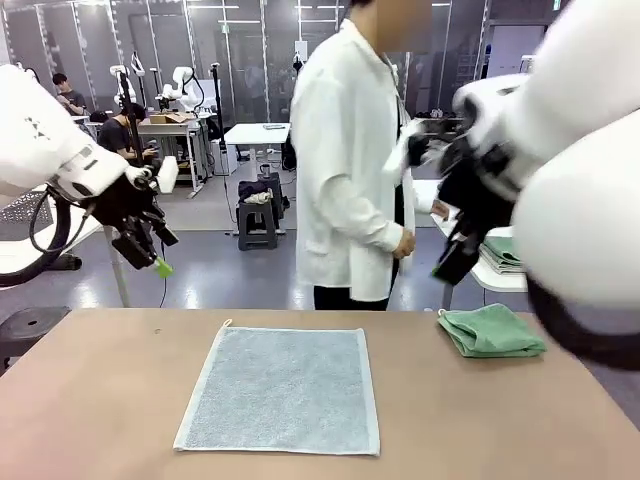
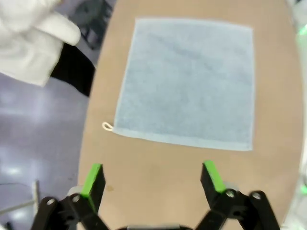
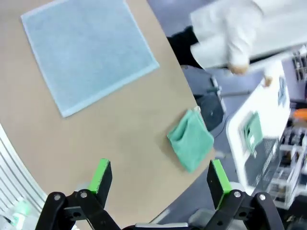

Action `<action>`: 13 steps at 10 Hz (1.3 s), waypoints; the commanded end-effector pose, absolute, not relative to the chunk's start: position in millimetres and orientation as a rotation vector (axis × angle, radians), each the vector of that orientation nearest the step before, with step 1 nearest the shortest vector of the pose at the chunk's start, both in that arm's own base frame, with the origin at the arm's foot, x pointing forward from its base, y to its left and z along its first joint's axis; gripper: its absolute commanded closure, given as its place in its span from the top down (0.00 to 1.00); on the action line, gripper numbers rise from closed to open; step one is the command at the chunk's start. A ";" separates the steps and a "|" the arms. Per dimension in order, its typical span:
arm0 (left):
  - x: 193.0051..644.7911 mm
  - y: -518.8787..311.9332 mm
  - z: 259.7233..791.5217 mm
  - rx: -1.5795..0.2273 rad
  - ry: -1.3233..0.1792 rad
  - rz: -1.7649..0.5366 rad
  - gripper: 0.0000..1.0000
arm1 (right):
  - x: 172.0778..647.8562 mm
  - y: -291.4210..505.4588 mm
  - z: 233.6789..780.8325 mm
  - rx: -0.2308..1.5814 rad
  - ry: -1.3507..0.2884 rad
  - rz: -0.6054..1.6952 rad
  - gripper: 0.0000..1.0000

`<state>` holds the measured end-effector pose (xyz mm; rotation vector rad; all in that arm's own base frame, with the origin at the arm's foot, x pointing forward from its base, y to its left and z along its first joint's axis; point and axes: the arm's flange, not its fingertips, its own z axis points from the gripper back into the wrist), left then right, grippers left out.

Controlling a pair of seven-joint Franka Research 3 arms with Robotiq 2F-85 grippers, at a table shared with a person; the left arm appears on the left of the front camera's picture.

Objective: Fold the towels and place them in the basket.
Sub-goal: When a person lays out a Towel with hook on the table, fold it in half twice.

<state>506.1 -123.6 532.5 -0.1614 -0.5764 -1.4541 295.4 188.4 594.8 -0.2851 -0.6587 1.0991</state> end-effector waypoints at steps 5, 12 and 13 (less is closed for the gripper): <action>441.1 -164.9 503.5 0.090 -0.453 -1.562 1.00 | 319.5 239.1 542.5 -0.260 -0.488 1.551 1.00; 445.9 -166.2 503.0 0.046 -0.432 -1.598 1.00 | 316.4 244.4 531.1 -0.280 -0.496 1.528 1.00; 445.9 -166.2 503.0 0.046 -0.432 -1.598 1.00 | 316.4 244.4 531.1 -0.280 -0.496 1.528 1.00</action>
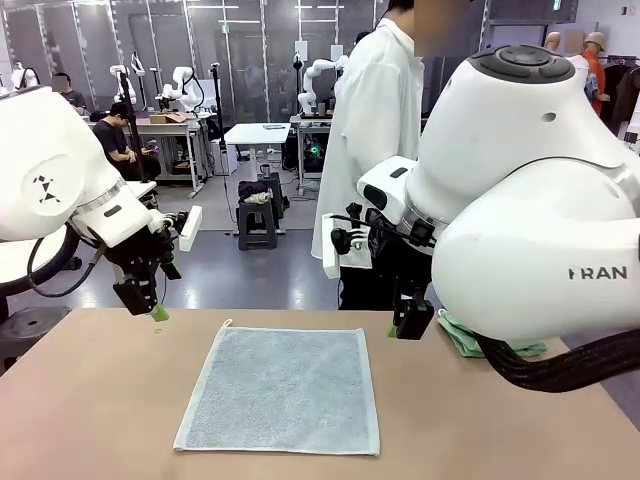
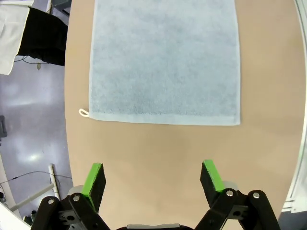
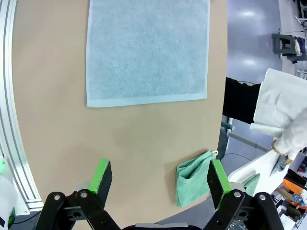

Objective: Fold the towels and place them in the basket.
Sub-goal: When a person lays out a Towel with hook on the table, fold it in half twice.

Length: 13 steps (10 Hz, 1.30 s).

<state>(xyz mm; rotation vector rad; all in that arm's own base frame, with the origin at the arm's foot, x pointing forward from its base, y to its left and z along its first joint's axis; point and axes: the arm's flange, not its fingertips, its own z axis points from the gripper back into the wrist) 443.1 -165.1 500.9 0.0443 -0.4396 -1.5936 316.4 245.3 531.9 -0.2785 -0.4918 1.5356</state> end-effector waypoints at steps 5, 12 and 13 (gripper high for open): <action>400.1 -195.2 466.7 0.213 -0.350 -1.491 1.00 | 342.0 272.5 475.8 -0.252 -0.351 1.482 1.00; 364.1 -230.1 362.1 0.175 -0.188 -1.541 1.00 | 368.2 295.7 359.3 -0.156 -0.212 1.499 1.00; 359.6 -231.3 353.1 0.176 -0.189 -1.553 1.00 | 367.4 296.1 350.1 -0.165 -0.210 1.496 1.00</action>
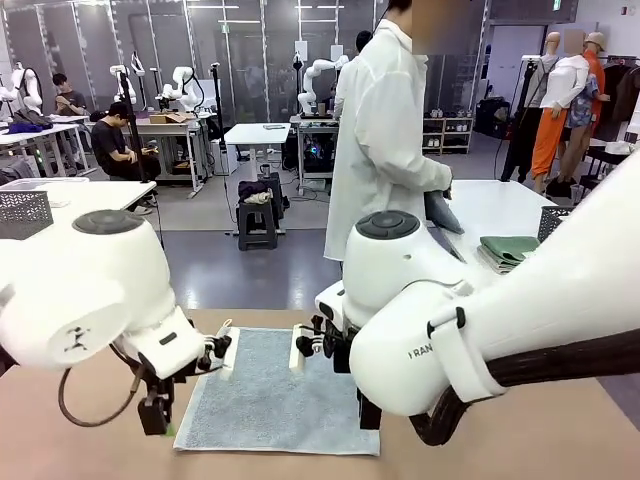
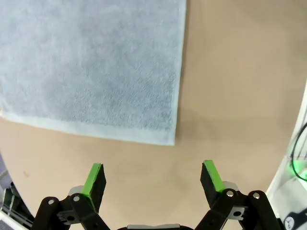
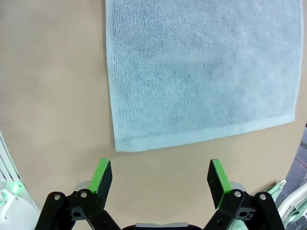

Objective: Fold the towels and place them in the basket.
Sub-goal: When a person lays out a Towel with hook on the table, fold it in half twice.

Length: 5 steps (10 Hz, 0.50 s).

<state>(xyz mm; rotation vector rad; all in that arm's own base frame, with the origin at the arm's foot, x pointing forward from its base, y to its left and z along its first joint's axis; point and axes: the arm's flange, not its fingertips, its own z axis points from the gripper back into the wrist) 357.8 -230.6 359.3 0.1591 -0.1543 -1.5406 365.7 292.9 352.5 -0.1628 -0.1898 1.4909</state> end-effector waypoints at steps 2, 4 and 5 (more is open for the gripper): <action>362.1 -231.0 341.1 0.182 -0.190 -1.547 1.00 | 371.8 292.3 342.1 -0.173 -0.213 1.498 1.00; 359.0 -234.2 345.3 0.150 -0.161 -1.551 1.00 | 369.0 293.3 342.0 -0.158 -0.190 1.493 1.00; 359.0 -234.2 345.3 0.150 -0.161 -1.551 1.00 | 369.0 293.3 342.0 -0.158 -0.190 1.493 1.00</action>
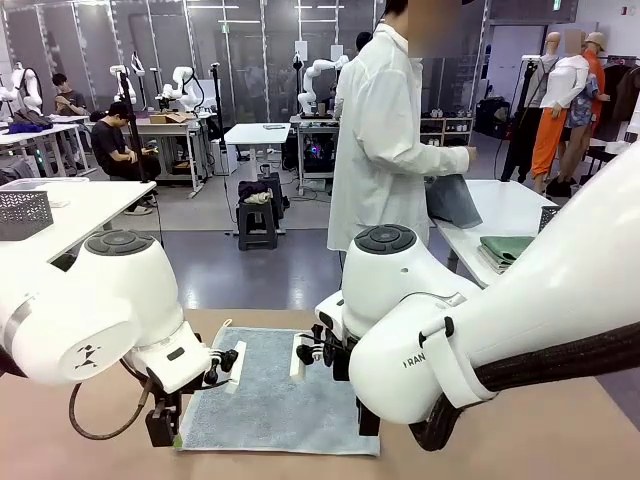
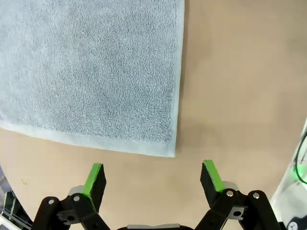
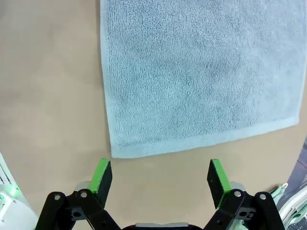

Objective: Fold the towels and place them in the basket.
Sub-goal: When a person lays out a Towel with hook on the table, fold it in half twice.

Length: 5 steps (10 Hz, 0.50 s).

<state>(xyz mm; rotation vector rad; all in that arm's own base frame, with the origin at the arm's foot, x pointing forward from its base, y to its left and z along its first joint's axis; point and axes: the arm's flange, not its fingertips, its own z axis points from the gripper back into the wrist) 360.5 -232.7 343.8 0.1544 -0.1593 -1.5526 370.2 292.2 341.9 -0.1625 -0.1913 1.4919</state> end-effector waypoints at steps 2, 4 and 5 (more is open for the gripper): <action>360.5 -232.7 343.8 0.154 -0.159 -1.553 1.00 | 370.2 292.2 341.9 -0.162 -0.191 1.492 1.00; 359.0 -227.0 345.2 0.151 -0.175 -1.567 1.00 | 360.9 289.6 346.2 -0.127 -0.159 1.521 1.00; 360.0 -222.4 342.0 0.134 -0.187 -1.569 1.00 | 355.0 285.5 342.5 -0.114 -0.155 1.523 1.00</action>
